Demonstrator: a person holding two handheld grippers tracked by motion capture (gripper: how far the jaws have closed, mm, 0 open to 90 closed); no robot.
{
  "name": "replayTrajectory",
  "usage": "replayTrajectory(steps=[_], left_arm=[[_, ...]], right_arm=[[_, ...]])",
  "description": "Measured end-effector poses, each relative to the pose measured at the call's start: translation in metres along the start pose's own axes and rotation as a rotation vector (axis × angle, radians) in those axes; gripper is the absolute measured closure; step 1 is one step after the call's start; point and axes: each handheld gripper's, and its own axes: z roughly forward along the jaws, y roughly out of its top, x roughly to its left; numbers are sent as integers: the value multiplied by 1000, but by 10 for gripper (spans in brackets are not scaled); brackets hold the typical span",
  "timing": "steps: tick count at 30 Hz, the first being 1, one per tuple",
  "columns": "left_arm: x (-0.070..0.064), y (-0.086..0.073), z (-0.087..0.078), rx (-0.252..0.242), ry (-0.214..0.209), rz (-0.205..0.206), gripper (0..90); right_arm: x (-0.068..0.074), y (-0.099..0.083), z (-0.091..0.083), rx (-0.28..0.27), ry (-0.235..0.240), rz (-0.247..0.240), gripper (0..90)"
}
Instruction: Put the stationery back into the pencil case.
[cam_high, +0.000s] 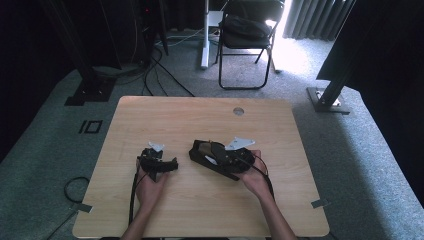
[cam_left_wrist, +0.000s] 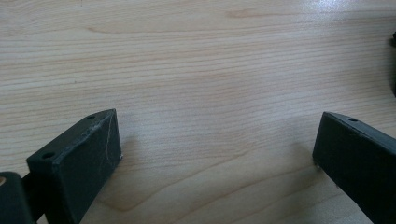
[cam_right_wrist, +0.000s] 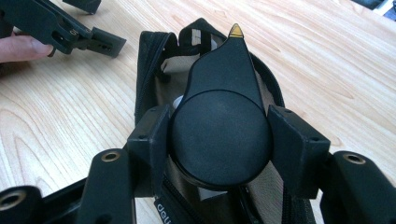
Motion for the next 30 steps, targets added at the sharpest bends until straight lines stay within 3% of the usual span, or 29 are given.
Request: replayTrajectory(steps=[11,19,30], left_arm=[[0,0,0,1,0,1,13],[0,0,0,1,0,1,13],[0,0,0,2,0,1,13]], right_arm=[[-6,-4,4,24,20,48,414],[-8,-6,7,40,40,63,412],[-9,-7,8,44,31,73,395]])
